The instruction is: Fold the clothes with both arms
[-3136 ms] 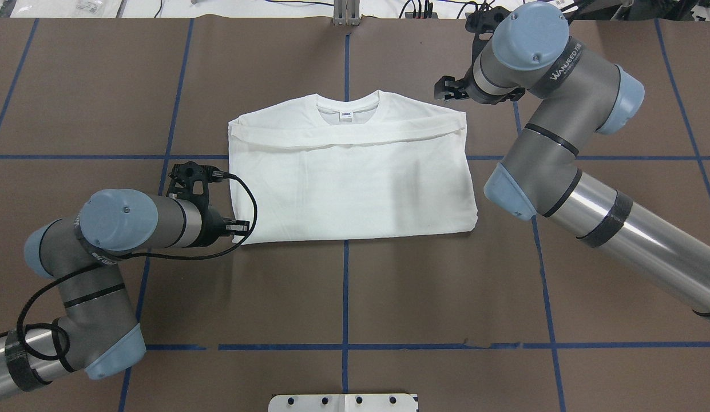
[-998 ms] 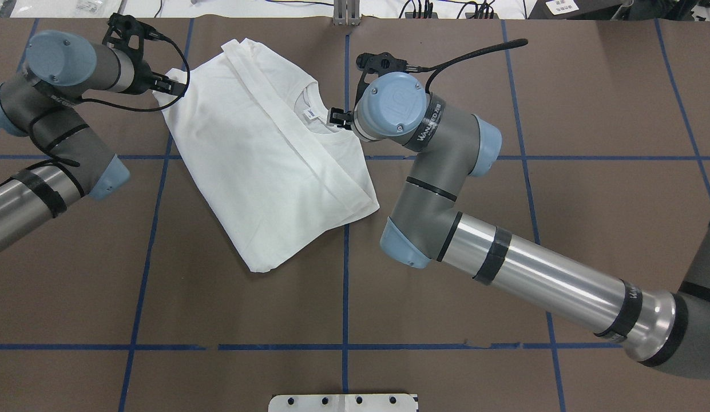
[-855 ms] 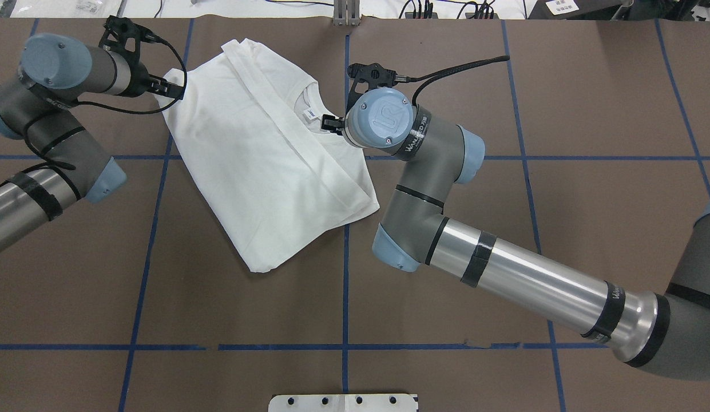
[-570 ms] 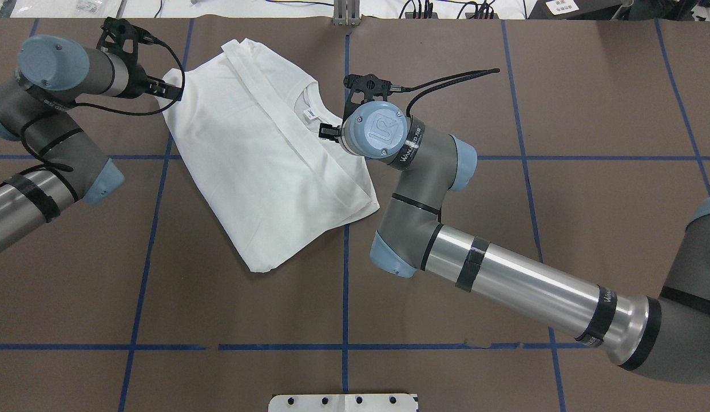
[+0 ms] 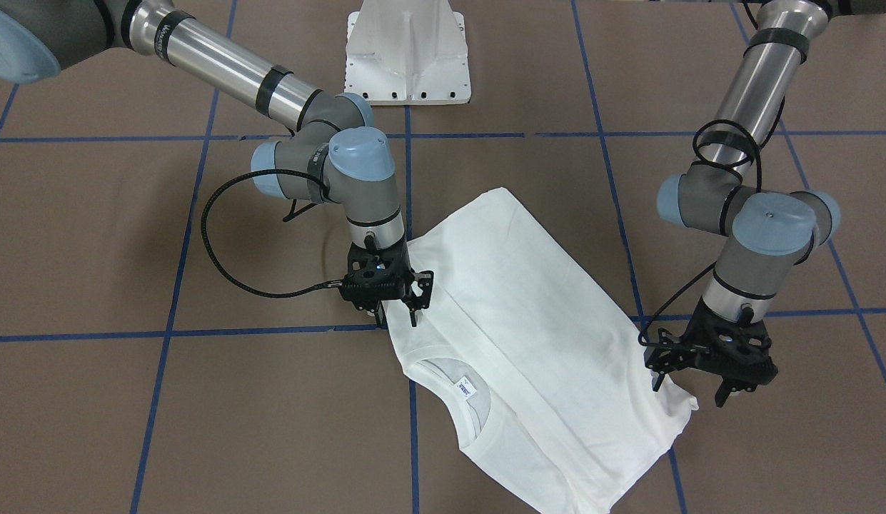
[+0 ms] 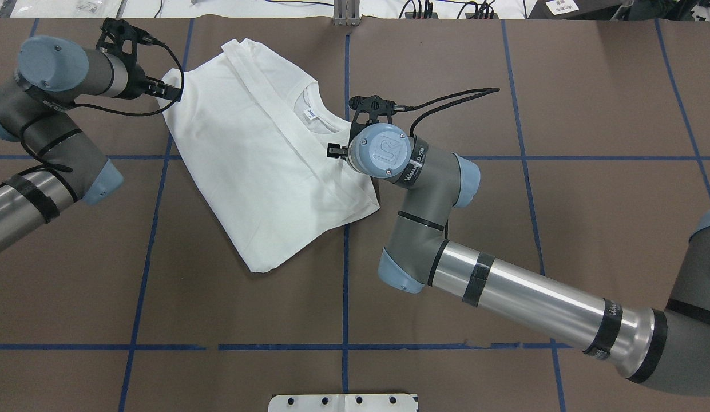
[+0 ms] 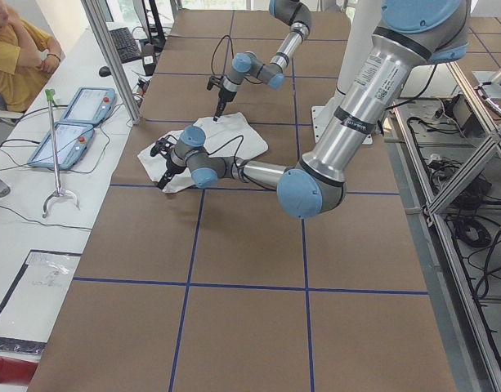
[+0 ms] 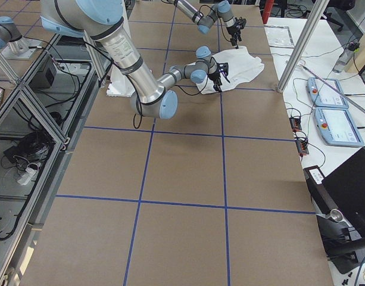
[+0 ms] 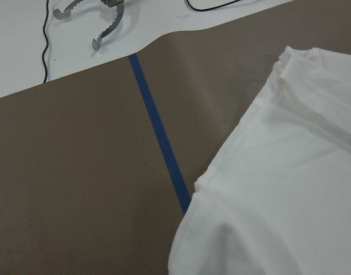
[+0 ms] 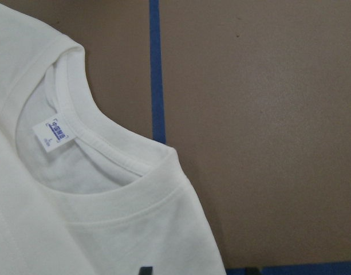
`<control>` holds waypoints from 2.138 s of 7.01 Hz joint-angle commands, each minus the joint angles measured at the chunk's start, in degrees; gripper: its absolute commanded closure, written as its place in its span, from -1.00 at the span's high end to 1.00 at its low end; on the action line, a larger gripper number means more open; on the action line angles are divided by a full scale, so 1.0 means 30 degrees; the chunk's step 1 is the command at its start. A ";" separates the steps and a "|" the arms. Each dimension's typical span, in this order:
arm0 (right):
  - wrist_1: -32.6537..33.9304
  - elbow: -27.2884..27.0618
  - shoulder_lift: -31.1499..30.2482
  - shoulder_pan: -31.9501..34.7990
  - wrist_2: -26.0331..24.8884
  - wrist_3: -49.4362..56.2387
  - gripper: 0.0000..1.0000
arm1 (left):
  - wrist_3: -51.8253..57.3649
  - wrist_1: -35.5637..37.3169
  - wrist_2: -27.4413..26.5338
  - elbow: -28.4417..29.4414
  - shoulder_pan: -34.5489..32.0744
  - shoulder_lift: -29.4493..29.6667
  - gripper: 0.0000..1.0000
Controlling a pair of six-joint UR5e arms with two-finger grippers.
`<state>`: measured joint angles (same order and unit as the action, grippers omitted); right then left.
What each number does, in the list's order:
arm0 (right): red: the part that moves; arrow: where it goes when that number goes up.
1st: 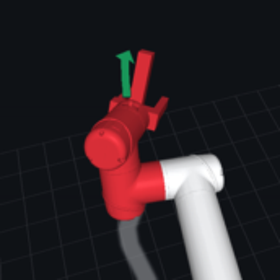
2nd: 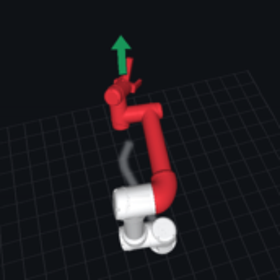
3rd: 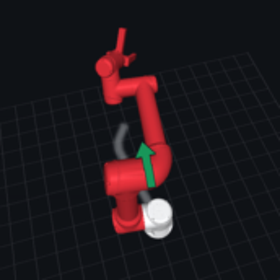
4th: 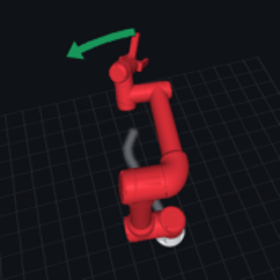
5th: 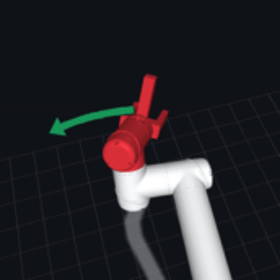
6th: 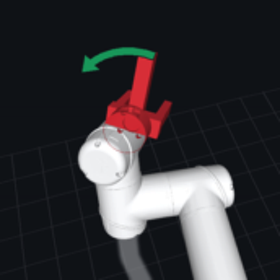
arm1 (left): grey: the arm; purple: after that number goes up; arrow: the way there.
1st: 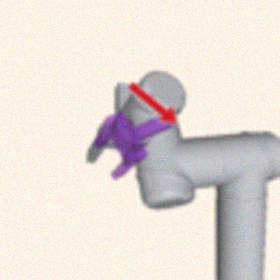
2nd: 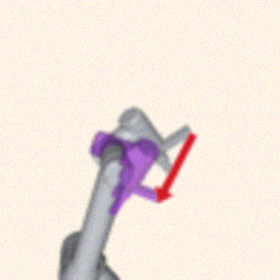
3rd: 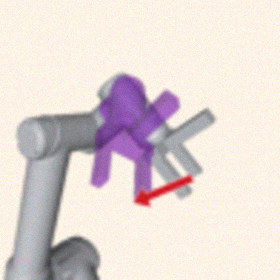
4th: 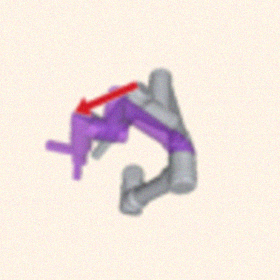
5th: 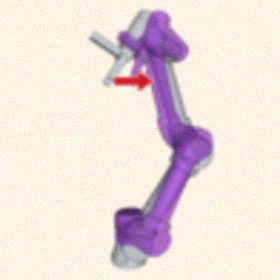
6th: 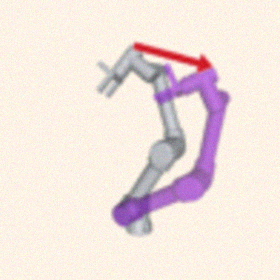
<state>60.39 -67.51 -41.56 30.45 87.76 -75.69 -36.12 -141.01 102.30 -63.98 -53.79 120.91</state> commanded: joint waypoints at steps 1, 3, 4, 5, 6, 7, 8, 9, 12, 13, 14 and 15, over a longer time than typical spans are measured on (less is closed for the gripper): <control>0.0346 -0.0200 -0.0121 -0.0071 -0.0045 0.0005 0.01 | 0.0000 -0.0425 0.0000 -0.0001 0.0029 -0.0311 1.00; 0.0669 -0.0346 -0.0180 -0.0159 -0.0219 0.0005 -0.08 | 0.0000 -0.1101 0.0000 -0.0001 0.0029 -0.0664 1.00; 0.0700 -0.0492 -0.0208 -0.0217 -0.0308 0.0005 -0.13 | 0.0000 -0.1102 0.0000 -0.0001 0.0029 -0.0665 1.00; 0.1135 -0.0667 -0.0209 -0.0247 -0.0309 0.0005 -0.52 | 0.0000 -0.1131 0.0000 -0.0001 0.0029 -0.0665 1.00; 0.1661 -0.1046 -0.0267 -0.0247 -0.0309 0.0005 -1.00 | 0.0000 -0.1131 0.0000 -0.0030 0.0000 -0.0665 1.00; 0.1667 -0.1282 -0.0499 -0.0247 -0.0338 0.0005 -1.00 | -0.0029 -0.1131 0.0000 -0.0146 0.0000 -0.0665 1.00; 0.1696 -0.1342 -0.0647 -0.0247 -0.0309 0.0034 -1.00 | -0.0029 -0.1131 0.0000 -0.0176 0.0000 -0.0694 1.00; 0.1870 -0.1604 -0.0706 -0.0247 -0.0309 0.0063 -1.00 | -0.0029 -0.1131 0.0000 -0.0205 0.0000 -0.0695 1.00; 0.6025 -1.0420 -0.5605 -0.2021 -0.1498 0.0415 -1.00 | -0.0029 -0.1131 0.0030 -0.0790 0.0029 -0.1163 1.00; 0.7221 -1.2774 -0.6847 -0.3542 -0.2902 0.0096 -1.00 | 0.0000 -0.1131 0.0117 -0.0821 0.0029 -0.1250 1.00; 0.8190 -1.3755 -0.7091 -0.4747 -0.3873 -0.0429 -1.00 | 0.0000 -0.1131 0.0117 -0.0850 0.0029 -0.1222 1.00; 0.8461 -1.3851 -0.7151 -0.5716 -0.4724 -0.1160 -1.00 | 0.0000 -0.1131 0.0146 -0.0850 0.0058 -0.1222 1.00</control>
<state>83.63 -106.57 -61.88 17.41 77.13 -76.86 -36.13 -144.40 102.64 -66.47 -53.68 117.27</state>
